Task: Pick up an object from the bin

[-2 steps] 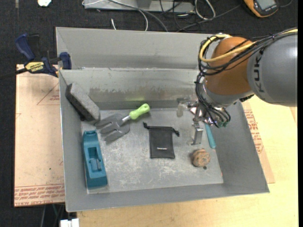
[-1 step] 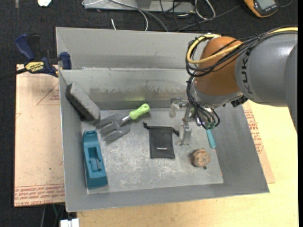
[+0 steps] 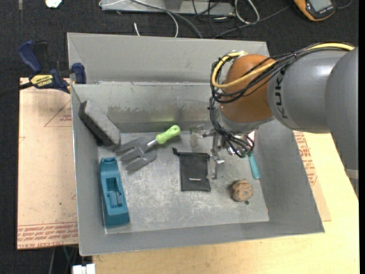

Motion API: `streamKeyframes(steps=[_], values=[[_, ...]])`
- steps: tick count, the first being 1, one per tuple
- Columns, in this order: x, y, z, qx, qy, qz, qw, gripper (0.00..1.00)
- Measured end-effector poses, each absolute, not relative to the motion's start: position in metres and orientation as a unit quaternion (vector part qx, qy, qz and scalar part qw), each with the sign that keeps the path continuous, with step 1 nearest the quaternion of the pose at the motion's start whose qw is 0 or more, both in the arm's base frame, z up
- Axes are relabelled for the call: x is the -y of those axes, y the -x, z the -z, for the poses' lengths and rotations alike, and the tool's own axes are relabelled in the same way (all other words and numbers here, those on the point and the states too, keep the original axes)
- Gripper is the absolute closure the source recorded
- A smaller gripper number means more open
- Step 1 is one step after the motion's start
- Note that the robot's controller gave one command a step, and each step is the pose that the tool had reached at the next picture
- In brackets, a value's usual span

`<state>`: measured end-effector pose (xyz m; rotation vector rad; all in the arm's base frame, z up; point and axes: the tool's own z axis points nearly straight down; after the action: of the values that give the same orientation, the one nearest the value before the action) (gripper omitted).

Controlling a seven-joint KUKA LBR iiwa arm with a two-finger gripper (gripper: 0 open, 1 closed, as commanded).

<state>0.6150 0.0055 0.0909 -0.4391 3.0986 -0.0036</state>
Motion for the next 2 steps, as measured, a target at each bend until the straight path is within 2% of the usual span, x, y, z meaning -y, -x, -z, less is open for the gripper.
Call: streamKeyframes(steps=[1,2], values=[[-0.004,-0.610,-0.077,-0.996,0.087,0.000,0.005,0.00],[-0.025,-0.608,-0.074,-0.937,0.348,0.002,0.009,1.00]])
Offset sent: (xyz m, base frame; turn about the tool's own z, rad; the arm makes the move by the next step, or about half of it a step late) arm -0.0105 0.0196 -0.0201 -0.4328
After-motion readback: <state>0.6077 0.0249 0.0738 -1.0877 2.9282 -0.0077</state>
